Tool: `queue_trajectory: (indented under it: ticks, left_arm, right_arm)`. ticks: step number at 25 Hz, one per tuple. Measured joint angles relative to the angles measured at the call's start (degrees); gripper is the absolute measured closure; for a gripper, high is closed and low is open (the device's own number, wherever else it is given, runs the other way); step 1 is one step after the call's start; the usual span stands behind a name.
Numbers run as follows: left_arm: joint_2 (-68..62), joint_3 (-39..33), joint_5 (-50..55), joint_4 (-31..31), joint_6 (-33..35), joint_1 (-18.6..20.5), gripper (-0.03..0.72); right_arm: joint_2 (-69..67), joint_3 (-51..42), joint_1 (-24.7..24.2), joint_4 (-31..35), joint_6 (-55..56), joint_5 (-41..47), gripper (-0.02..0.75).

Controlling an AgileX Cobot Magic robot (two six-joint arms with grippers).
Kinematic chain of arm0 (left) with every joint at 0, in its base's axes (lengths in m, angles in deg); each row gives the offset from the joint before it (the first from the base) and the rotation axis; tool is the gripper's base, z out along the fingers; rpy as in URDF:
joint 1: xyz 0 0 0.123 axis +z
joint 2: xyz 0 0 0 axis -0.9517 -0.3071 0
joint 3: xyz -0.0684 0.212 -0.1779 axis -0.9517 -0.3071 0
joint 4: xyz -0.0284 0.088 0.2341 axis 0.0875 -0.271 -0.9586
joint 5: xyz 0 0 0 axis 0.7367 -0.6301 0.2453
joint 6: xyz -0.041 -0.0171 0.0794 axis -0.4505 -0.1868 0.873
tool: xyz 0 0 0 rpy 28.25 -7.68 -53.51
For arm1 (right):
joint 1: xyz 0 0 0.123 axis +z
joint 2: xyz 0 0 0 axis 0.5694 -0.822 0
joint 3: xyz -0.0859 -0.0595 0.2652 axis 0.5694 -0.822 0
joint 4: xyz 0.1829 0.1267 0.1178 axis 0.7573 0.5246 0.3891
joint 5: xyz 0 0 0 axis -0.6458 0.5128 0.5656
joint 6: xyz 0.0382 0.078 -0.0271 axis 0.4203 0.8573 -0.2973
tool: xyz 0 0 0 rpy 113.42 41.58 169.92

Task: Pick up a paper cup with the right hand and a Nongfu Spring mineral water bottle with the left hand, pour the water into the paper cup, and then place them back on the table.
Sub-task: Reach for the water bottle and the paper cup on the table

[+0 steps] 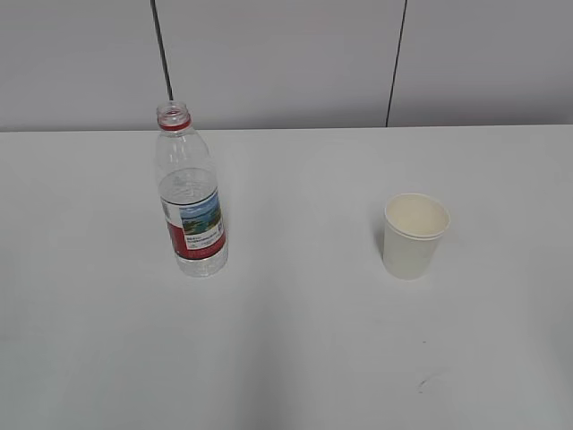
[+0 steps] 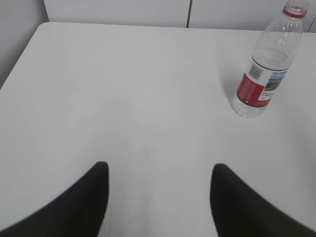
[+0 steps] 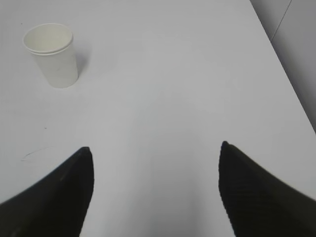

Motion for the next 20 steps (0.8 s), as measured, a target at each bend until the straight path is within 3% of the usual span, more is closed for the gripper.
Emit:
queue_trajectory:
  ticks: [12,20]
  left_arm:
    - [0.0,0.0,0.0,0.0,0.0,0.0,0.287]
    - [0.0,0.0,0.0,-0.5,0.0,0.0,0.287]
  right_arm:
    - [0.0,0.5,0.0,-0.1,0.0,-1.7,0.156]
    - [-10.5,0.8,0.0,-0.5,0.0,-21.7,0.156]
